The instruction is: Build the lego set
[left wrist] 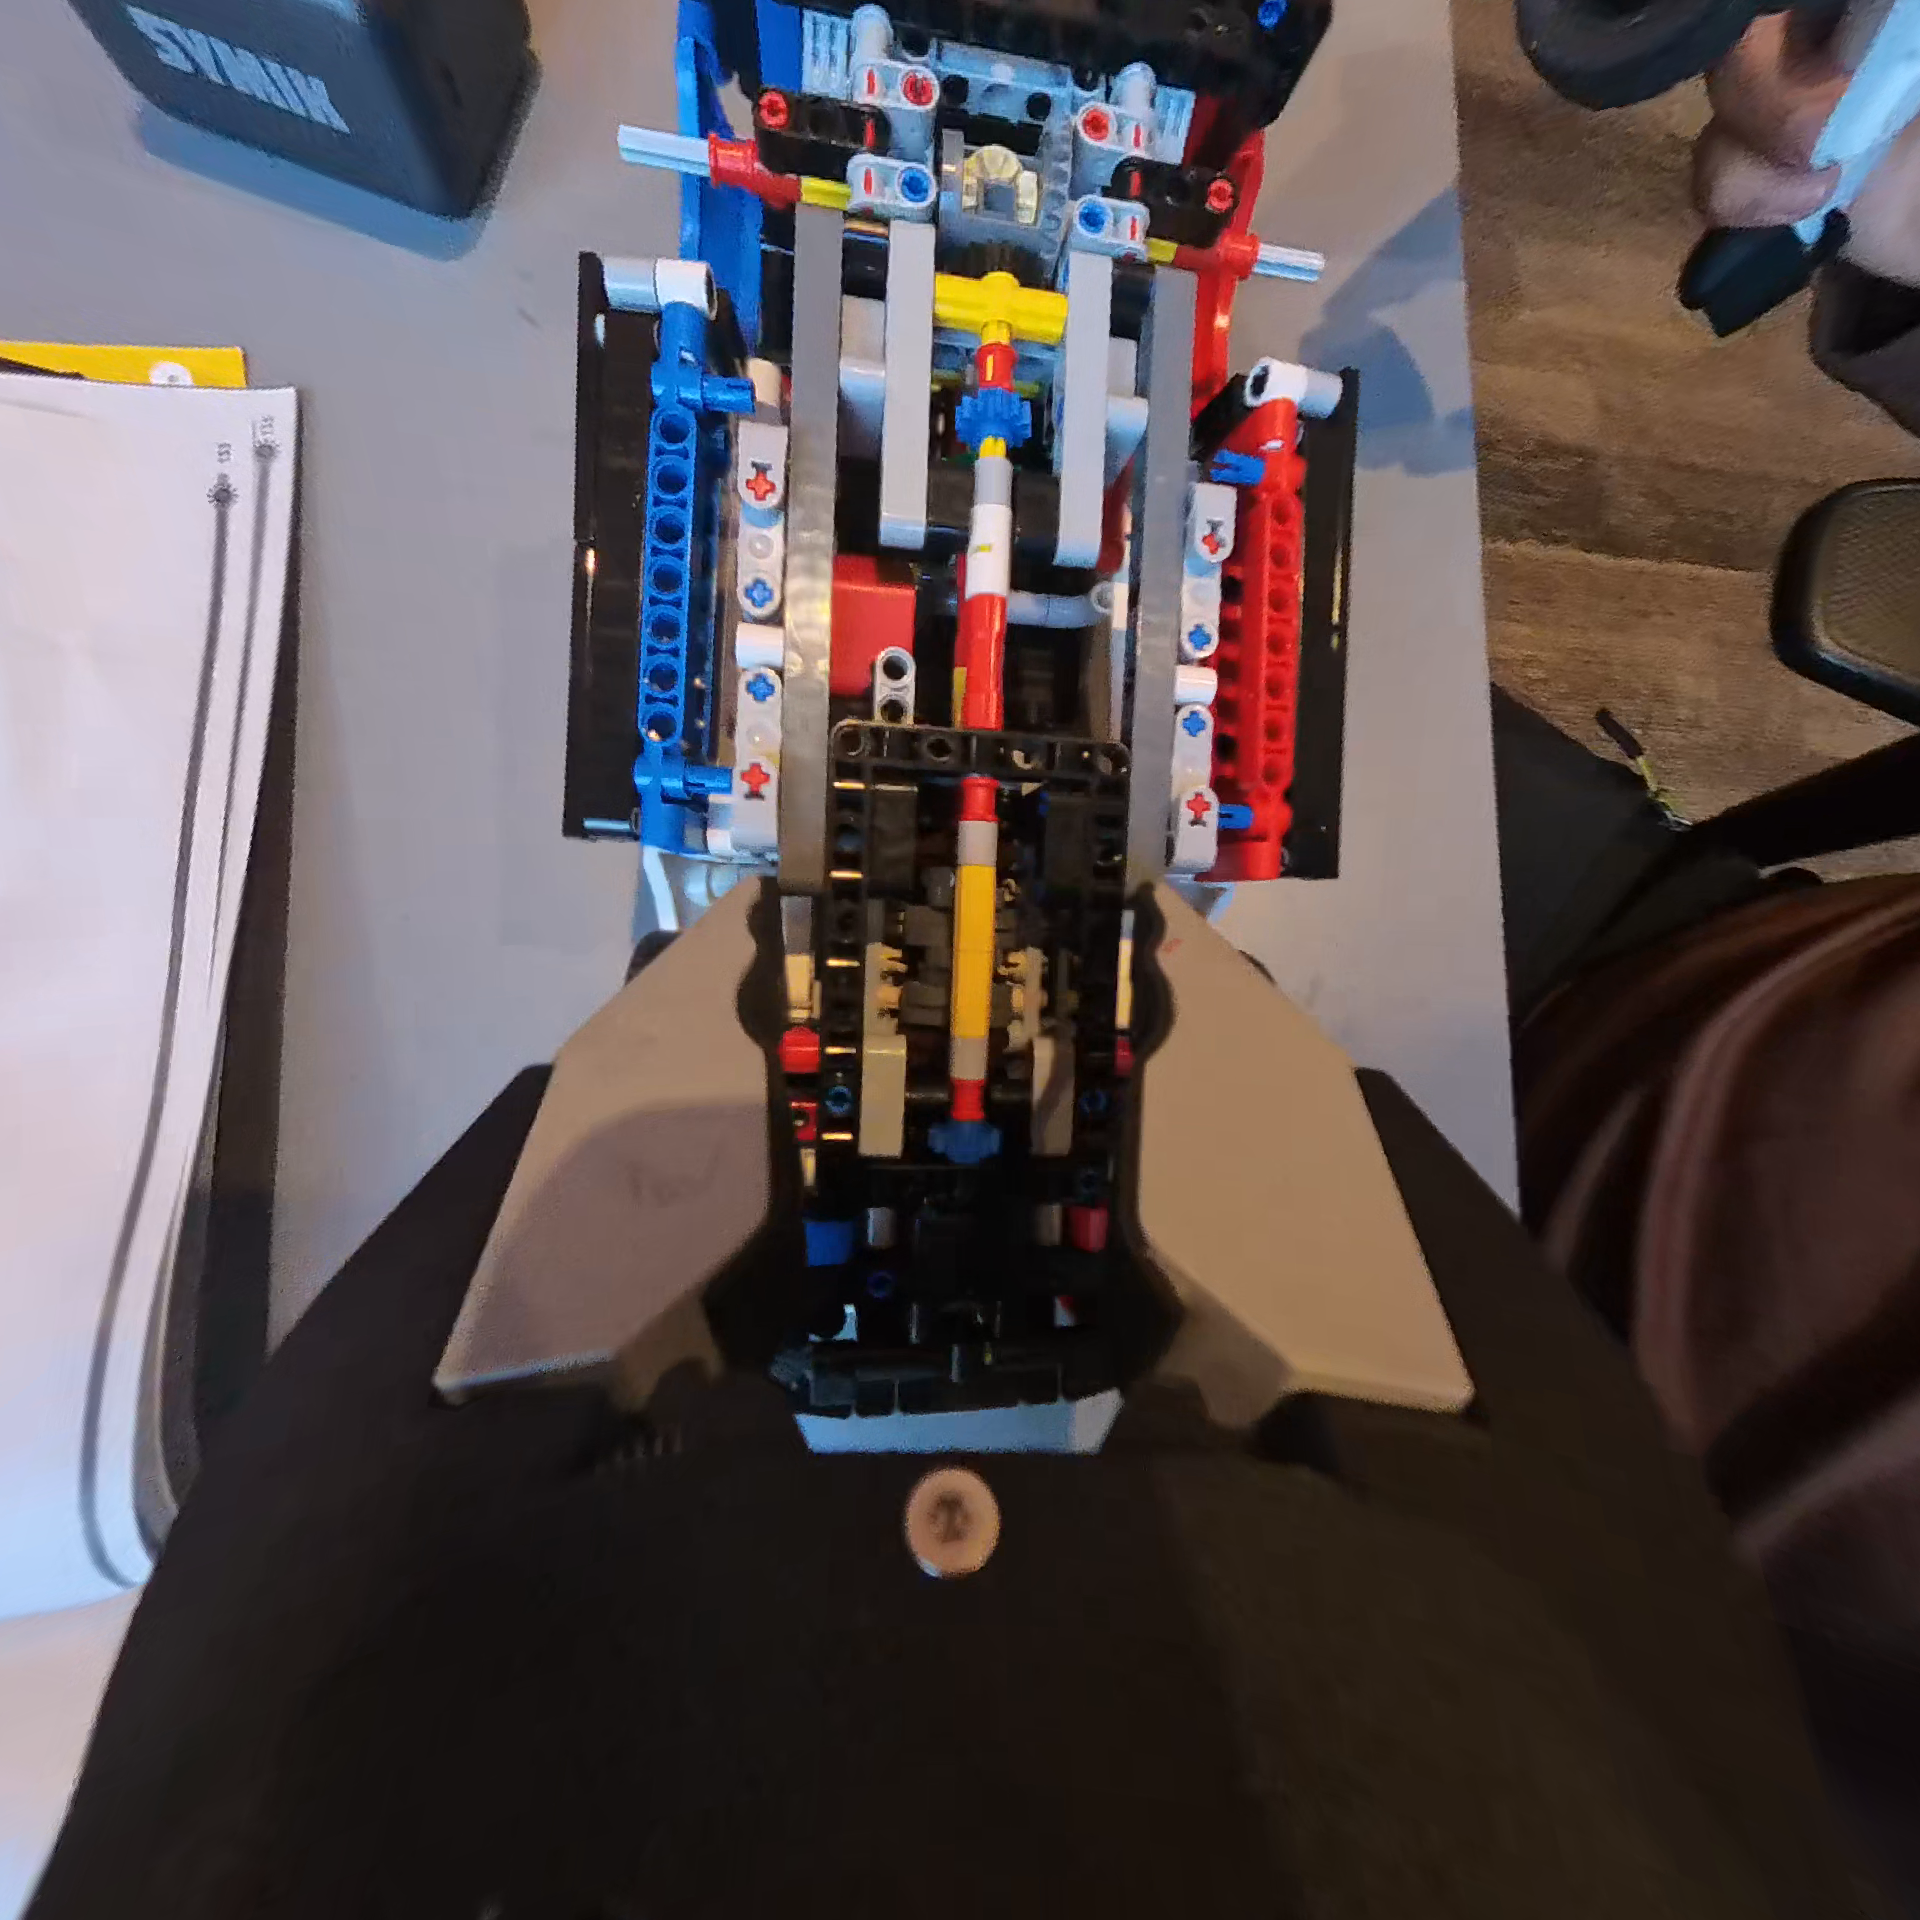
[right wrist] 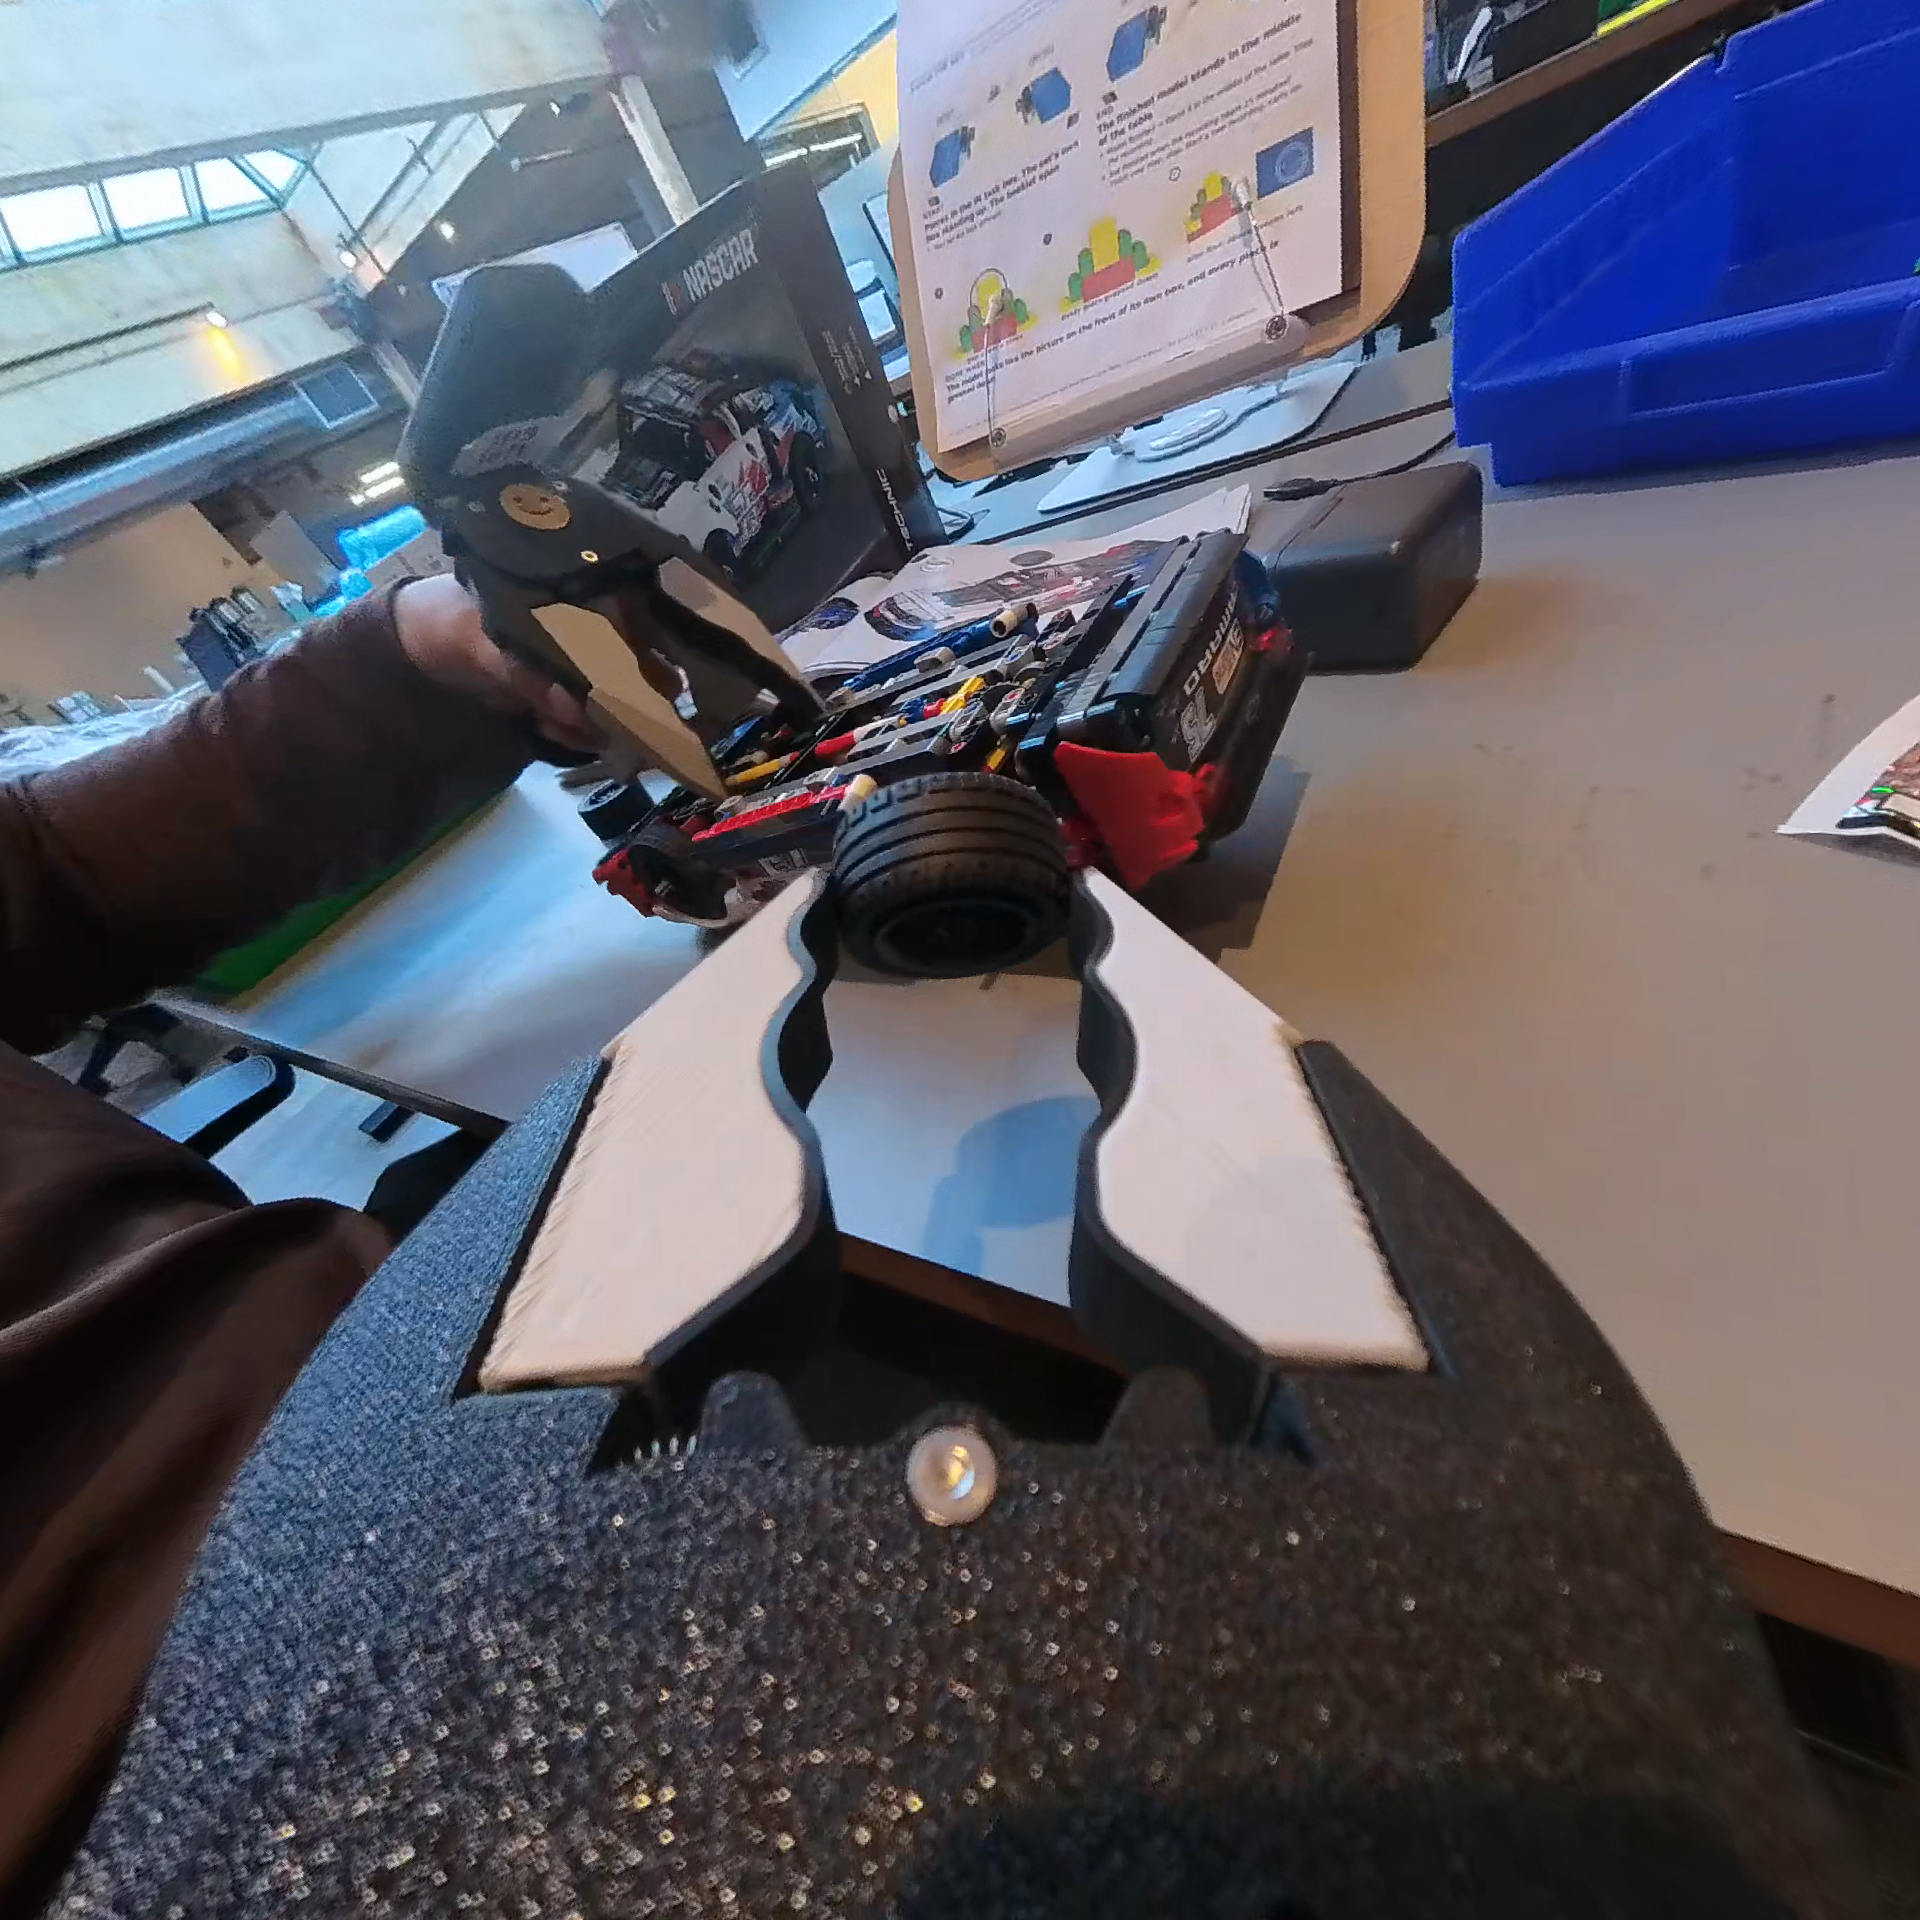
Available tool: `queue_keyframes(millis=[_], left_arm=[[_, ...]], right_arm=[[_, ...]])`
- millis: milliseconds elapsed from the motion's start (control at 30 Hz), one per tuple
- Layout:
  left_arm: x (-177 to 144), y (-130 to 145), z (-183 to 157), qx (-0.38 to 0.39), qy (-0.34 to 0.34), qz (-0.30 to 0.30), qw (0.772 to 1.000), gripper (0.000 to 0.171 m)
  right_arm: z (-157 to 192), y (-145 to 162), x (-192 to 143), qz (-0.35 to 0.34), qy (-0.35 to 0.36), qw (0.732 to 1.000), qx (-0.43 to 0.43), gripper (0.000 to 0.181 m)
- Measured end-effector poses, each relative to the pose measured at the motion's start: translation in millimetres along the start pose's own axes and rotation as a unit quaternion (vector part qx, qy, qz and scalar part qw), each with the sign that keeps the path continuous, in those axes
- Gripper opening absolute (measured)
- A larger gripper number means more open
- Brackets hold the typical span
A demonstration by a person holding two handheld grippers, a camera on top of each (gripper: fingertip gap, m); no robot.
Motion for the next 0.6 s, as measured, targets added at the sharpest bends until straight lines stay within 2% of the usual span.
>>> queue_keyframes(millis=[200, 367, 433, 500, 567, 600], left_arm=[[5.0, 7.8, -18.5, -0.002, -0.025, 0.01, 1.0, 0.073], [10.4, 9.0, -43.5, -0.026, -0.011, 0.005, 1.0, 0.078], [6.9, 8.0, -48.7, -0.007, -0.027, 0.004, 1.0, 0.072], [0.2, -1.7, -62.5, 0.016, -0.014, -0.017, 1.0, 0.064], [-7.7, -21.4, -79.5, 0.042, 0.015, -0.054, 0.998, 0.06], [-12.5, -34.2, -84.9, 0.072, 0.018, -0.072, 0.995, 0.05]], right_arm=[[2.1, 5.1, 0.2, 0.011, -0.006, 1.0, -0.005, 0.039], [10.3, 8.2, -2.4, 0.02, -0.039, 0.999, -0.025, 0.04], [16.9, 5.6, -6.2, 0.015, -0.079, 0.996, -0.04, 0.04], [24.3, -2.8, -11.9, -0.004, -0.129, 0.991, -0.03, 0.039], [30.5, -13.7, -18.4, -0.034, -0.178, 0.983, -0.013, 0.039], [30.8, -18.0, -19.7, -0.048, -0.191, 0.98, -0.01, 0.039]])
Point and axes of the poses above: each gripper's, where its closed fingertips meet, x out along the fingers, y out of its underside, z = x × y across the jaws, the point moved 1 cm from there along -x, back along the fingers, and after that the axes turned 15 degrees about y, right-handed, at the moved point
